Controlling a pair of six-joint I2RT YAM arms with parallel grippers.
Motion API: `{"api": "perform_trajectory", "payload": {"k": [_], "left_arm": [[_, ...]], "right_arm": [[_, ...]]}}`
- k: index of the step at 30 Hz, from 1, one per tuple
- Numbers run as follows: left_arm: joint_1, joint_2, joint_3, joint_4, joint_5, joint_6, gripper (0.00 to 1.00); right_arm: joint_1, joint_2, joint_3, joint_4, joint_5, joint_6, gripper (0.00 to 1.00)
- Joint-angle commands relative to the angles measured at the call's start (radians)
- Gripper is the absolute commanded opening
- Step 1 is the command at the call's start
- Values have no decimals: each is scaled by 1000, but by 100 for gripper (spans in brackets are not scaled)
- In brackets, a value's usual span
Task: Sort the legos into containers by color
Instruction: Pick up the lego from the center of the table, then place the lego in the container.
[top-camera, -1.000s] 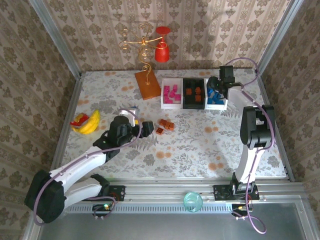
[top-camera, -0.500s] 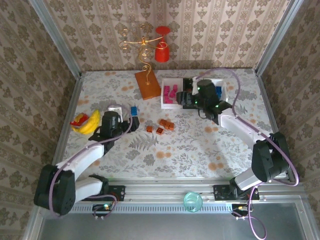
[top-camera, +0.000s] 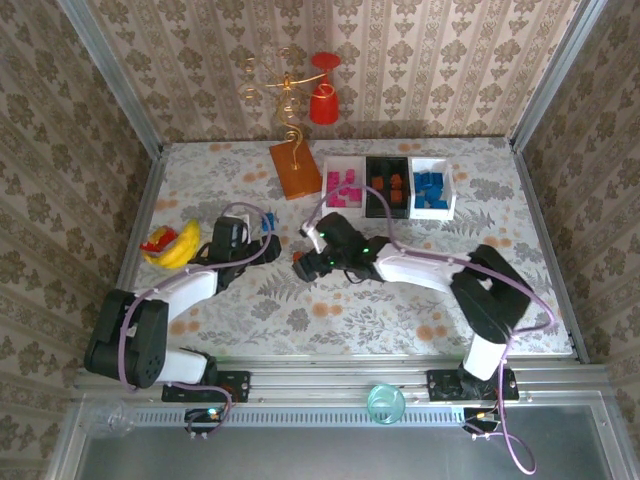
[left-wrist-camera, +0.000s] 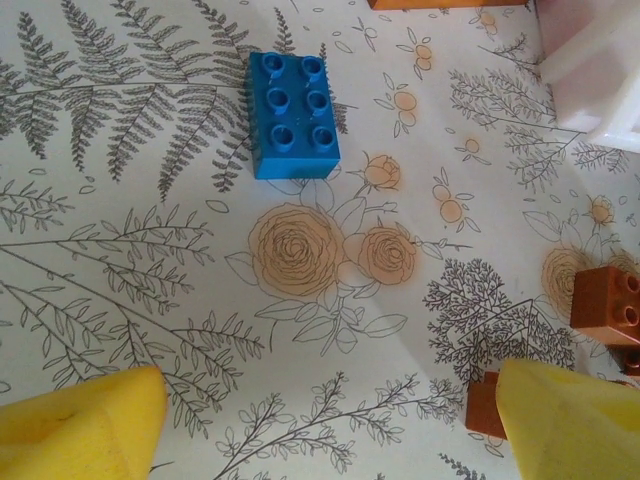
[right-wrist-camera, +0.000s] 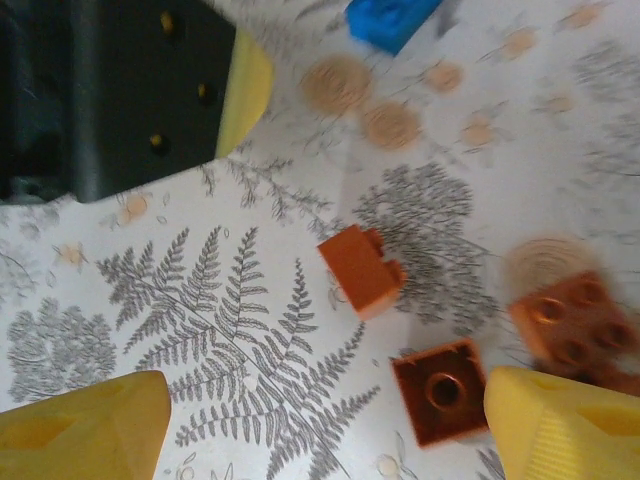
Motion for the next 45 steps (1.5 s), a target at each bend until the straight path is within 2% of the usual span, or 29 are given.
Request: {"api": "perform_trajectory", "payload": {"k": [1, 9, 13, 20, 24, 31, 38, 45], "left_arm": [[33, -56, -58, 14, -15, -14, 87], [124, -182, -149, -10, -1, -10, 88], [154, -230, -170, -18, 7, -11, 88], [165, -268, -179, -18, 36, -17, 88], [165, -292, -180, -22, 64, -25, 87], [132, -353, -185, -21, 102, -54, 87], [24, -376, -159, -19, 53, -66, 87], [-94, -312, -93, -9, 24, -56, 86]], "right_arm": [[3, 102, 98, -36, 31, -66, 82], [3, 308, 278, -99, 61, -107, 77], [3, 351, 317, -138, 65, -120, 64], [4, 340, 301, -146, 56, -128, 40], [3, 272, 261, -108, 20, -118, 31], [-62, 67, 122, 6, -73, -33, 29], [-248, -157, -88, 180, -228, 145, 25], [-396, -276, -178, 172, -209, 200, 24]]}}
